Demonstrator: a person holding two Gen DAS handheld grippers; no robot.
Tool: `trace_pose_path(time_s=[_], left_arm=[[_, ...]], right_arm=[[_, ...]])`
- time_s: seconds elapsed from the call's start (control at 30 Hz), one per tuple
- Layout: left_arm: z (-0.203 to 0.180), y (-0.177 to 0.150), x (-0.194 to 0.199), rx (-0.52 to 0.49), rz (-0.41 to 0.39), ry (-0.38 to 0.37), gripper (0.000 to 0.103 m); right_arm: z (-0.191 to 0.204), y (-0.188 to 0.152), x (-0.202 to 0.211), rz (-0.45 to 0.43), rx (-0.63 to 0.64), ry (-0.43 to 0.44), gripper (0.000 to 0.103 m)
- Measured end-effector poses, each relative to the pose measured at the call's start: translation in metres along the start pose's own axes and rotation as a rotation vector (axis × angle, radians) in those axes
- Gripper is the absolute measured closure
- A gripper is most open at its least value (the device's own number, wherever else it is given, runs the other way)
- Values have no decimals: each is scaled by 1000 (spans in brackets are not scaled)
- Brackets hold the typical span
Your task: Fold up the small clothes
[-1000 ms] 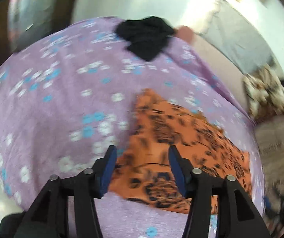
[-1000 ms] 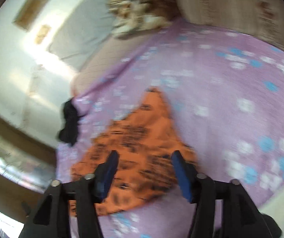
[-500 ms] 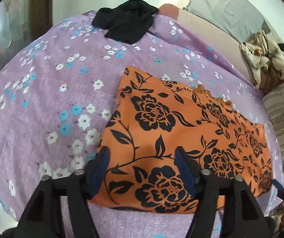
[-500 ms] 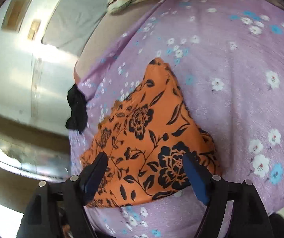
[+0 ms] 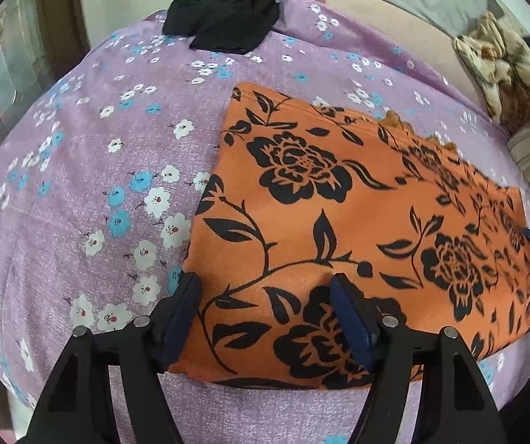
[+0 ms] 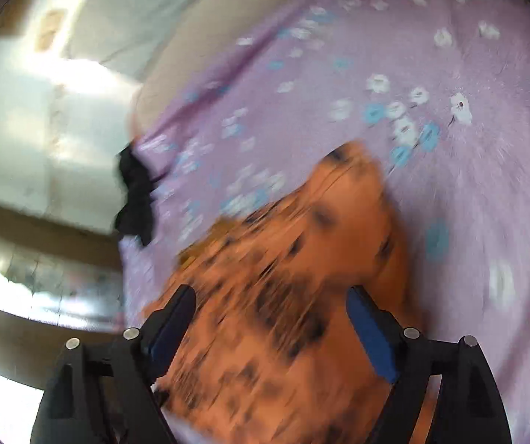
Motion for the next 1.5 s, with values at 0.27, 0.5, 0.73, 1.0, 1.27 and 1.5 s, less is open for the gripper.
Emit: trace_pose_path(time_s=[0.27, 0.5, 0.73, 1.0, 1.27, 1.5], left_arm=[[-5, -4, 0, -30, 17, 17, 29], [-7, 0, 23, 28, 5, 26, 29], [-20, -13, 33, 39, 46, 1, 28], [-15, -10, 51, 82, 15, 2, 28], [-17, 1, 67, 73, -32, 9, 25], [-24, -4, 64, 61, -19, -1, 25]], right_arm=[[-7, 12, 31, -114, -25, -5, 17], [25, -77, 114, -146, 11, 182, 16], [-46, -141, 103, -60, -240, 179, 22], [-36, -137, 102, -67, -85, 92, 9], [4, -146, 155, -145, -20, 142, 10], [-33, -185, 132, -43, -142, 98, 10]])
Point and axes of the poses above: each gripper's, at about its wrist camera, not at the fingertips, and x roughly against the way its jaws point, z to its left, y to its top, the point moved 9 cm from there along -x, roughly the way its jaws point, and after that the axes turned 11 degrees about -z, right-handed, at the moved point
